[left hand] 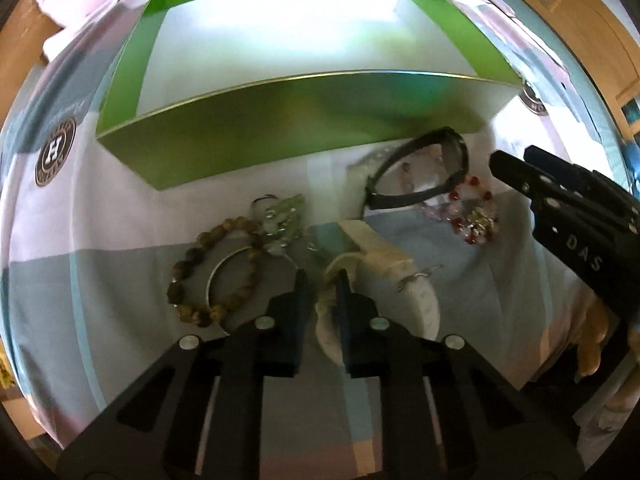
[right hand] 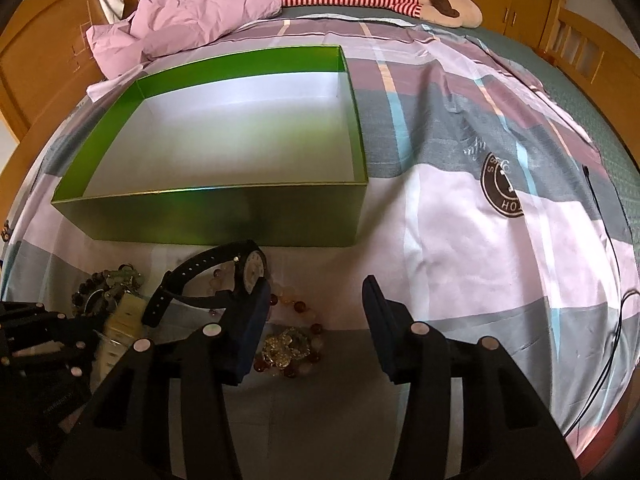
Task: Organize jewelry
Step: 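Lower the left tool onto the white watch while the right tool reaches the black-strap watch, then close the left tool on the white watch while the right tool grips the black-strap watch, then carry both watches into the green box and open both tools to release them, then grasp the pink-and-red bead bracelet with the right tool while the left tool approaches the silver charm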
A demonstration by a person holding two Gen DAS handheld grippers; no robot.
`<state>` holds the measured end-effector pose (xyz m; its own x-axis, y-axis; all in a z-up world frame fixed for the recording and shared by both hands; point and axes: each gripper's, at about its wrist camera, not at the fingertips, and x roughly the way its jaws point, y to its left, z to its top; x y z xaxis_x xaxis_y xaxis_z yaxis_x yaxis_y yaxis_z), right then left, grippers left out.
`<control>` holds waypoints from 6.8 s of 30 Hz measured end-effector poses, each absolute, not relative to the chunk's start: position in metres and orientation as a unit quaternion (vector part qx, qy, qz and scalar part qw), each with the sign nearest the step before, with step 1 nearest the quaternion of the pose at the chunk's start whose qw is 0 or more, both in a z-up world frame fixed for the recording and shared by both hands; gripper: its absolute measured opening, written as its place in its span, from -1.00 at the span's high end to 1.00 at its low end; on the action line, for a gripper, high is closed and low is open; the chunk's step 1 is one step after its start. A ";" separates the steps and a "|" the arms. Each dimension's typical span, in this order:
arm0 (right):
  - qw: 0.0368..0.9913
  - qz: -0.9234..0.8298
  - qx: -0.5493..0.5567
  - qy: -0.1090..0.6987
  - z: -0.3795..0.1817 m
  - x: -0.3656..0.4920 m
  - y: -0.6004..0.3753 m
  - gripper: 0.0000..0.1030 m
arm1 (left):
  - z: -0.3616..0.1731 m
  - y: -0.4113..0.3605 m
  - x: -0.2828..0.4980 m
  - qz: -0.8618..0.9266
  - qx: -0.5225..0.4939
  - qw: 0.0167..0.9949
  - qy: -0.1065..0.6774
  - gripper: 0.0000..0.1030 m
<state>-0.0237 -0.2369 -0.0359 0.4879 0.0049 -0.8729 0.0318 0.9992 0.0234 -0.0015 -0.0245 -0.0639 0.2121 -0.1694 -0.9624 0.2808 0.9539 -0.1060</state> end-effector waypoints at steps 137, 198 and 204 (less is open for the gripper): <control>0.851 0.040 -0.013 0.524 -0.068 -0.009 -0.205 0.67 | -0.045 0.052 0.031 -0.126 -0.088 0.783 0.602 0.36; 0.835 0.054 0.017 0.547 -0.043 -0.012 -0.238 -0.02 | -0.062 0.016 0.022 -0.085 0.021 0.806 0.585 -0.03; 0.825 0.054 -0.001 0.563 -0.054 -0.017 -0.233 -0.17 | -0.064 0.009 0.023 -0.086 0.030 0.807 0.583 -0.23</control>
